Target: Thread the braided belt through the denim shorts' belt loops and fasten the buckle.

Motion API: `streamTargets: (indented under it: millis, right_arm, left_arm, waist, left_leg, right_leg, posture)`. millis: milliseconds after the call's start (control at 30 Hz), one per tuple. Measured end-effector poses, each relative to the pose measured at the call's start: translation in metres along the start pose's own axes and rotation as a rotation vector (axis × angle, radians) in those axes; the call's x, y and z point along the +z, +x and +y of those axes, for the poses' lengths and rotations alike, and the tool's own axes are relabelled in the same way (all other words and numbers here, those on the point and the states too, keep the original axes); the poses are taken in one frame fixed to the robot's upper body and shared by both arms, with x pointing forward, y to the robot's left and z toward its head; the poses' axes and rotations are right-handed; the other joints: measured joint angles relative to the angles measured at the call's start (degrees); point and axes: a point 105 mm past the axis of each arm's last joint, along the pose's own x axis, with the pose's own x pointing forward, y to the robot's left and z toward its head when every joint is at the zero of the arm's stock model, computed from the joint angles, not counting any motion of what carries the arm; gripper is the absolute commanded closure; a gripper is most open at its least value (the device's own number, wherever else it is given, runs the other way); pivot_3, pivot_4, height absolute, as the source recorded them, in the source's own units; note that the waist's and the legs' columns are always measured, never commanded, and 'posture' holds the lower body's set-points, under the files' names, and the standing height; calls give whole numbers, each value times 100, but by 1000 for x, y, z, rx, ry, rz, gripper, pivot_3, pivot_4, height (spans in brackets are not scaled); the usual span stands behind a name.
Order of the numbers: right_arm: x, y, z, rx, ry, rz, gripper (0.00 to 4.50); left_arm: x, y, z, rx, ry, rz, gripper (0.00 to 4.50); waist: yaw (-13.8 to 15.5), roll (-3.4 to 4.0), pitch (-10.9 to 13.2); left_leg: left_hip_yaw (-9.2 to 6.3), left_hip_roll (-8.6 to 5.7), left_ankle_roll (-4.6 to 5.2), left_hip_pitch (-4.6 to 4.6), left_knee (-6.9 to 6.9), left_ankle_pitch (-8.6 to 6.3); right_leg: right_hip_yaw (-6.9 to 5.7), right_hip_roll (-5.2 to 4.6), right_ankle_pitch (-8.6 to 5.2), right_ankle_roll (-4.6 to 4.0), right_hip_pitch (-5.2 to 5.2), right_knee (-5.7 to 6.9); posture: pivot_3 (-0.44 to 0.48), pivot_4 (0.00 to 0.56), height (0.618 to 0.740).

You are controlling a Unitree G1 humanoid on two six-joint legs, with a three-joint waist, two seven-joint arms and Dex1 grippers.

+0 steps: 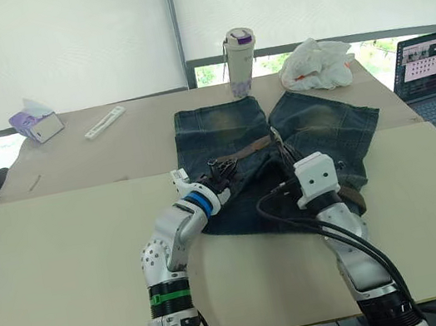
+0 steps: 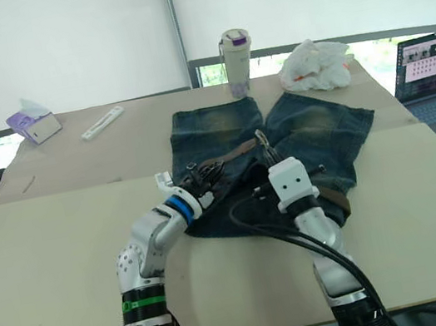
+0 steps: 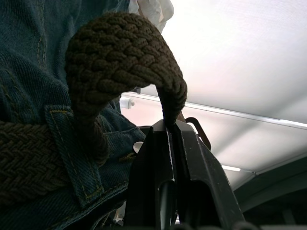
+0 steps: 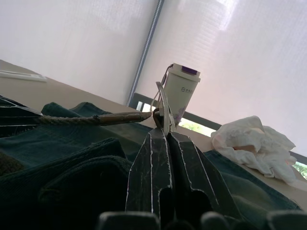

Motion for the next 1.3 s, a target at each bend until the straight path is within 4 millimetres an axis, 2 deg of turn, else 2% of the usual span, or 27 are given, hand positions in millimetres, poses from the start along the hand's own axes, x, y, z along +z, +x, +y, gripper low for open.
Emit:
streamTargets:
  millis: [600, 933, 1067, 1167, 1200, 1300]
  right_arm:
    - [-1, -1, 13, 77, -20, -5, 4465]
    - [-7, -4, 33, 266, -229, -12, 4465]
    - [-8, -4, 31, 309, -307, -22, 4465]
    - [-11, -6, 29, 320, -295, -7, 4465]
    - [-12, -8, 29, 334, -272, 4, 3774]
    - [-12, -20, 38, 421, -142, 45, 2777]
  left_arm:
    - [-5, 1, -1, -23, -6, 7, 4500]
    - [-14, 7, 2, -39, 9, 57, 4500]
    - [-15, 9, 3, -45, 17, 65, 4500]
    - [-16, 10, 7, -36, 30, 79, 4500]
    - [-17, 11, 8, -33, 36, 83, 4500]
    - [-17, 12, 13, -21, 43, 86, 4500]
  waist:
    - [-3, 0, 0]
    - [-12, 0, 0]
    - [0, -1, 0]
    - [1, -1, 0]
    - [1, -1, 0]
    - [0, -2, 0]
  left_leg:
    - [2, 0, 0, 1, 0, 0]
    - [8, 0, 0, 2, 0, 0]
    - [8, -1, 0, 3, 2, 0]
    - [8, -2, 0, 3, 2, 0]
    - [8, -2, 0, 2, 2, 0]
    - [6, -1, 0, 4, 2, 0]
  right_leg:
    - [0, 0, 0, 0, 0, 0]
    - [0, 3, 0, 0, 2, 0]
    - [0, 2, 0, 0, 4, -3]
    - [0, 2, 0, 0, 6, -3]
    - [0, 1, 0, 0, 6, -3]
    - [-1, 2, 0, 0, 9, -3]
  posture:
    - [0, 150, 740]
    - [0, 150, 740]
    - [0, 150, 740]
    - [0, 150, 740]
    - [0, 150, 740]
    - [0, 150, 740]
